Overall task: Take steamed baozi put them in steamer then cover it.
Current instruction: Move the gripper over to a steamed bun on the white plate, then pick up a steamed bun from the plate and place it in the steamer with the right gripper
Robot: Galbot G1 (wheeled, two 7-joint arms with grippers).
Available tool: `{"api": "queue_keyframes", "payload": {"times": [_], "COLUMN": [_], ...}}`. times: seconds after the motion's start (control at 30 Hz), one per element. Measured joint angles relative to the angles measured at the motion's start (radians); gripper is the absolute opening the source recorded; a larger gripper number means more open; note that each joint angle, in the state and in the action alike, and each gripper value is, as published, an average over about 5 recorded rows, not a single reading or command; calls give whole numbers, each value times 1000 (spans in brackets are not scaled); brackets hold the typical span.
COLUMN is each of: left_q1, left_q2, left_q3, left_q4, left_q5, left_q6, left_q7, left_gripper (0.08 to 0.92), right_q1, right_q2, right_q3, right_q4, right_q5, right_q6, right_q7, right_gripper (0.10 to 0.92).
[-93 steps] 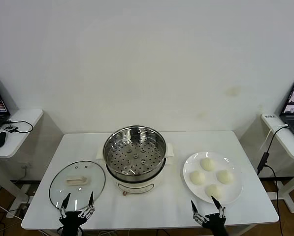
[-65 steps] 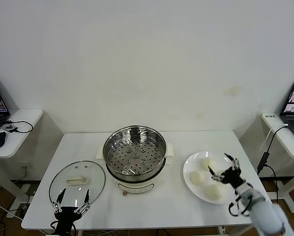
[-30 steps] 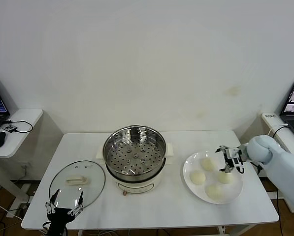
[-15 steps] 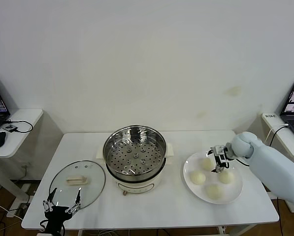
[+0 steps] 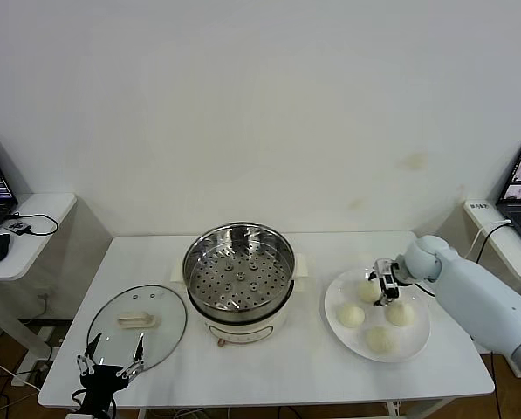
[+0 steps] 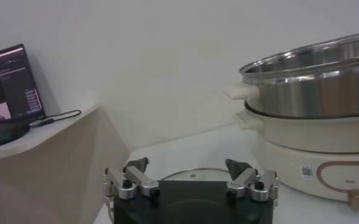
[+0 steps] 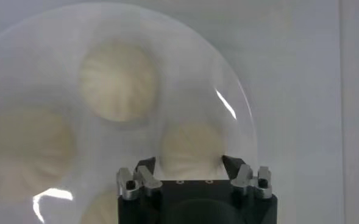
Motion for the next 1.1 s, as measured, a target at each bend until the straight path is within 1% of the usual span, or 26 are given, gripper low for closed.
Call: {"api": "queue_keyframes", "payload": {"times": [0.17,0.37,0.7,0.9,1.1], "left_q1": [-2,-5,-16,-25,-29], "left_q2": [2,4,24,39,40], "left_q3": [1,11,15,16,15], "left_q4": [-1,1,13,25,35], "left_q5": [1,7,-1,-33,-79], "left_q6": [-2,-8,-9,-14,-29], "left_q7": [2,6,7,7,6], "left_gripper": [823,823,823,823,823], "right_q1": [-4,-1,70,193,346], "right_q2": [3,-6,-71,-114,-113], "right_q3": [4,1,-54,-127,-217], "right_q4": [-1,12,100,167,208], "right_q5": [0,10,88,194,312], "right_q6": [-5,-12,-22,-14,-9], "right_q7": [4,8,14,8,5], "right_gripper": [594,556,560,561,566]}}
